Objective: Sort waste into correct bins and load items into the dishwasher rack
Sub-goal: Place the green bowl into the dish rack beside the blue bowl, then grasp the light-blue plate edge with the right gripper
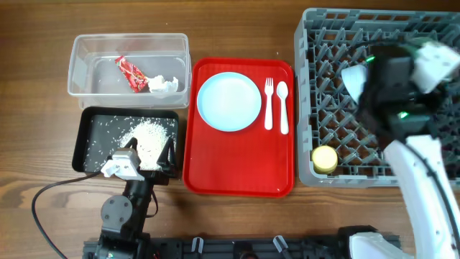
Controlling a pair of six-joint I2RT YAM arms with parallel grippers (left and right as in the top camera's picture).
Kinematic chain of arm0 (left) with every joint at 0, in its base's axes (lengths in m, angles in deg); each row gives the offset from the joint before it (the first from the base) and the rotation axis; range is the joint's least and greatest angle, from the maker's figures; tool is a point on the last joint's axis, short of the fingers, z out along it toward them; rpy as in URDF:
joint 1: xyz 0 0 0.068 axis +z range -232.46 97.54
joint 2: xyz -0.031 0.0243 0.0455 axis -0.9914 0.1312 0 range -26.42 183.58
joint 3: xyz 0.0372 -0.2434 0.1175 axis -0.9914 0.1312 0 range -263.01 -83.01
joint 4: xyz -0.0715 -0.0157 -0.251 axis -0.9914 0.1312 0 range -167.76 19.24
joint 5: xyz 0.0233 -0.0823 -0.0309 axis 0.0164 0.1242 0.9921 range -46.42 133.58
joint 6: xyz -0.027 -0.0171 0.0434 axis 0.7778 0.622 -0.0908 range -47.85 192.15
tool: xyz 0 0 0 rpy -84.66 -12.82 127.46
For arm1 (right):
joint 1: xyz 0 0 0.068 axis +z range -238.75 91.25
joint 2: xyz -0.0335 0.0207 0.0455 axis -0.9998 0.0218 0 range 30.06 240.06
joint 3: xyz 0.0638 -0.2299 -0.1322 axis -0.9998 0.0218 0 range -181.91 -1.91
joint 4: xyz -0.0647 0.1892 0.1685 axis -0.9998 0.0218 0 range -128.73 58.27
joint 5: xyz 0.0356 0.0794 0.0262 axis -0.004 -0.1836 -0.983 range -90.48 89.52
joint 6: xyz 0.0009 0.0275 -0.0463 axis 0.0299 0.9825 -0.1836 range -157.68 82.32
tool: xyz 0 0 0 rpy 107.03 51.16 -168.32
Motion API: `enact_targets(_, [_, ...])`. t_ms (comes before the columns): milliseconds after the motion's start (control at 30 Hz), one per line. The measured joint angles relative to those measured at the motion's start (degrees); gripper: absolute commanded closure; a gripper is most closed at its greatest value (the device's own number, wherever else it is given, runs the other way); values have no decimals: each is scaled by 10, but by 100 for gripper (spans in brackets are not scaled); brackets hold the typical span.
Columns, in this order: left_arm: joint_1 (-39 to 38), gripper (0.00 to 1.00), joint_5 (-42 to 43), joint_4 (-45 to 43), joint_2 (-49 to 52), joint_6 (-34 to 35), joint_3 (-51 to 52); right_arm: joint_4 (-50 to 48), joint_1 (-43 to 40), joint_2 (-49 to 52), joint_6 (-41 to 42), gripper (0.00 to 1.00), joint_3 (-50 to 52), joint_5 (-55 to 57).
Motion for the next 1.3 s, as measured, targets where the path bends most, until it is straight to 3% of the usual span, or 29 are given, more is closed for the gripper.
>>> enact_targets(67, [0, 0, 1, -1, 0, 0, 1, -68, -93, 50, -47, 96, 1, -31])
enact_targets(167, [0, 0, 1, -2, 0, 0, 1, -150, -155, 140, -132, 96, 3, -58])
enact_targets(300, [0, 0, 2, -2, 0, 0, 1, -221, -161, 237, -248, 95, 3, -67])
enact_targets(433, [0, 0, 1, -2, 0, 0, 1, -251, -161, 270, -318, 96, 3, -53])
enact_targets(767, [0, 0, 2, -2, 0, 0, 1, -232, -127, 276, -356, 94, 0, -10])
enact_targets(800, [0, 0, 1, -2, 0, 0, 1, -228, -127, 276, -359, 90, 0, -10])
enact_targets(833, [0, 0, 2, -2, 0, 0, 1, -211, -126, 276, -360, 73, -1, -11])
enact_targets(867, [0, 0, 1, -2, 0, 0, 1, -199, -121, 276, -361, 63, -2, -13])
enact_targets(1033, [0, 0, 1, -2, 0, 0, 1, -158, -49, 278, -361, 38, -2, -73])
enact_targets(1200, [0, 0, 1, -2, 0, 0, 1, -85, 84, 142, -344, 33, -4, -194])
enact_targets(1300, [0, 0, 1, -2, 0, 0, 1, 19, 170, 54, -275, 34, -19, -345])
